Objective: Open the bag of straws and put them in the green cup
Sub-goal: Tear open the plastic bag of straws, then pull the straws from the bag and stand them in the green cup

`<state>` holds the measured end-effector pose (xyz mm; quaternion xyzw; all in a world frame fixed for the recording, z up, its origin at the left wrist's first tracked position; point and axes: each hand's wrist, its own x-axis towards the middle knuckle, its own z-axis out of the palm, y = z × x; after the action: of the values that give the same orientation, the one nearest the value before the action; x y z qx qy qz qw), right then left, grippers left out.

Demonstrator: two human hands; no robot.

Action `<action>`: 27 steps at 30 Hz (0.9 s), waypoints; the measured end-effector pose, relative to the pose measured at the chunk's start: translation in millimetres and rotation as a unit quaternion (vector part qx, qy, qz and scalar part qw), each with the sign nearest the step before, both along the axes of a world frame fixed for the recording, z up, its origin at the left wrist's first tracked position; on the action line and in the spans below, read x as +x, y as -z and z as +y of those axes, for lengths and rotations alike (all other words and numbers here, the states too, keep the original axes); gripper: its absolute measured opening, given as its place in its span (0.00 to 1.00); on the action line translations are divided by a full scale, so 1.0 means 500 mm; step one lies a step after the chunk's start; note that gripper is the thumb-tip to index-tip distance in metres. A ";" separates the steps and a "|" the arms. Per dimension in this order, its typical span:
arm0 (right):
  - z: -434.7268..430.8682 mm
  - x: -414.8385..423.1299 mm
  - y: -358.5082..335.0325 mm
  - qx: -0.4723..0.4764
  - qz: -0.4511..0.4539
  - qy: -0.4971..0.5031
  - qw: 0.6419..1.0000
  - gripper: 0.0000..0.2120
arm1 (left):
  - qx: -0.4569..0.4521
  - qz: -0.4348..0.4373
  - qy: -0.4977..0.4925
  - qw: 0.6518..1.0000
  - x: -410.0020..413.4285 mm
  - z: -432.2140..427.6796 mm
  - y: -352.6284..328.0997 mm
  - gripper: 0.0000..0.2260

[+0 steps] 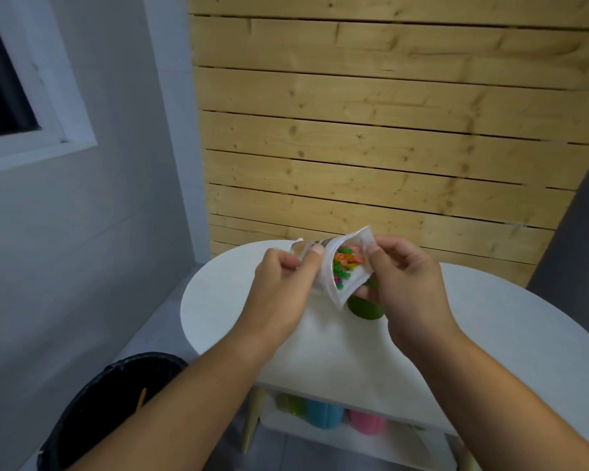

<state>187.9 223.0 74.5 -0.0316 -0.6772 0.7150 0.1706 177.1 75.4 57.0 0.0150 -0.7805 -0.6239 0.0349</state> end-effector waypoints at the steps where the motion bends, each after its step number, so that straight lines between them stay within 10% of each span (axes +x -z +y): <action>1: 0.003 -0.001 -0.001 -0.022 -0.007 -0.001 1.000 0.07 | 0.000 -0.061 0.001 0.998 -0.006 -0.001 0.007 0.19; 6: 0.006 0.001 -0.001 -0.132 -0.039 -0.035 0.990 0.07 | 0.268 -0.283 0.114 0.914 -0.027 0.002 0.040 0.33; 13: 0.011 0.008 -0.002 -0.236 -0.064 -0.111 0.963 0.08 | 0.598 -0.146 0.092 0.783 -0.054 0.023 0.039 0.28; 27: 0.010 -0.056 0.083 -0.415 -0.165 -0.091 0.890 0.30 | 0.323 0.100 -0.023 0.941 -0.065 0.056 -0.021 0.19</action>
<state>160.1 227.9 33.0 -0.1553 -0.3372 0.9277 -0.0385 144.4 103.2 67.5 -0.0191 -0.5289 -0.8399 0.1203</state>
